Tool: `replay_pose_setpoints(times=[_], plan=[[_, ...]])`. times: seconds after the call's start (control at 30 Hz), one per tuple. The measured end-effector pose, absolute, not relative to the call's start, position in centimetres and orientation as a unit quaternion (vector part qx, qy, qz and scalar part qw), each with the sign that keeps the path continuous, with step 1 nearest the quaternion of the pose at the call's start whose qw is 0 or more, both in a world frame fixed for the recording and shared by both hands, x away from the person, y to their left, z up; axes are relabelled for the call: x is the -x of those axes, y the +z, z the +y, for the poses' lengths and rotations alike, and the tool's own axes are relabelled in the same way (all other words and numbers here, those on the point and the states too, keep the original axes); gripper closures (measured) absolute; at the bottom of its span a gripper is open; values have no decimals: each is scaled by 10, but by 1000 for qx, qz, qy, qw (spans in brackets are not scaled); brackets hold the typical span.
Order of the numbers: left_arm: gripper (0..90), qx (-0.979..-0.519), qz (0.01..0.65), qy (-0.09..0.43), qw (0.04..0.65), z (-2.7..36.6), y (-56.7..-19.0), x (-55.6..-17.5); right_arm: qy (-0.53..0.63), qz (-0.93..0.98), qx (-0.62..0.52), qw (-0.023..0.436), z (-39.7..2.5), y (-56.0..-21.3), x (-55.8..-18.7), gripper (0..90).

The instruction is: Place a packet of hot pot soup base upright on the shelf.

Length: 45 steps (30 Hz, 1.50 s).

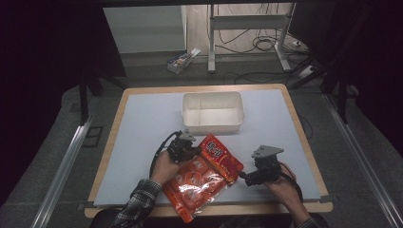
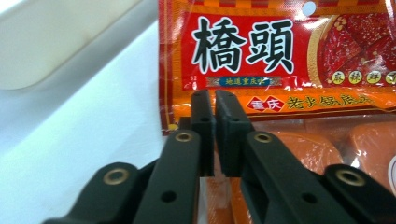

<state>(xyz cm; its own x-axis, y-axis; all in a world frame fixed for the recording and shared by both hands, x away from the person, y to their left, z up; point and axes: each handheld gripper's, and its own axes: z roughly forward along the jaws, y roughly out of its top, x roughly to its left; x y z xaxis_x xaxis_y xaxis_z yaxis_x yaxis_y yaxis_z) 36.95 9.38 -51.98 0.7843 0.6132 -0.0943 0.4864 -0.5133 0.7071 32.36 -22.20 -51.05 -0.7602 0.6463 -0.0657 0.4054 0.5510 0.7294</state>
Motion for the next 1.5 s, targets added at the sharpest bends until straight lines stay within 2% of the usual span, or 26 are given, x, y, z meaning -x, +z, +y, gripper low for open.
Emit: replay_pose_setpoints(times=[0.1, 0.17, 0.4, 0.43, 0.5, 0.57, 0.77, 1.07, 1.5], plan=[[823, -863, 321, 87, 379, 98, -518, -369, 364, 865, -304, 165, -222, -510, -324, 0], [770, -859, 326, 87, 385, 104, -515, -366, 364, 865, -302, 165, -222, -510, -324, 0], [485, -849, 329, 103, 400, 120, -506, -354, 361, 867, -301, 163, -222, -511, -324, 0], [401, -848, 329, 111, 400, 123, -504, -350, 361, 868, -301, 162, -222, -511, -324, 0], [369, -847, 328, 116, 401, 126, -503, -347, 361, 868, -301, 161, -222, -511, -324, 0], [253, -847, 330, 124, 399, 128, -503, -344, 360, 869, -300, 160, -221, -511, -324, 0], [172, -848, 334, 137, 387, 137, -504, -334, 357, 871, -296, 163, -220, -511, -324, 0], [87, -841, 348, 149, 387, 147, -504, -316, 368, 868, -302, 141, -220, -514, -325, 0], [27, -825, 381, 185, 375, 179, -513, -288, 370, 867, -305, 131, -214, -512, -328, 0]])
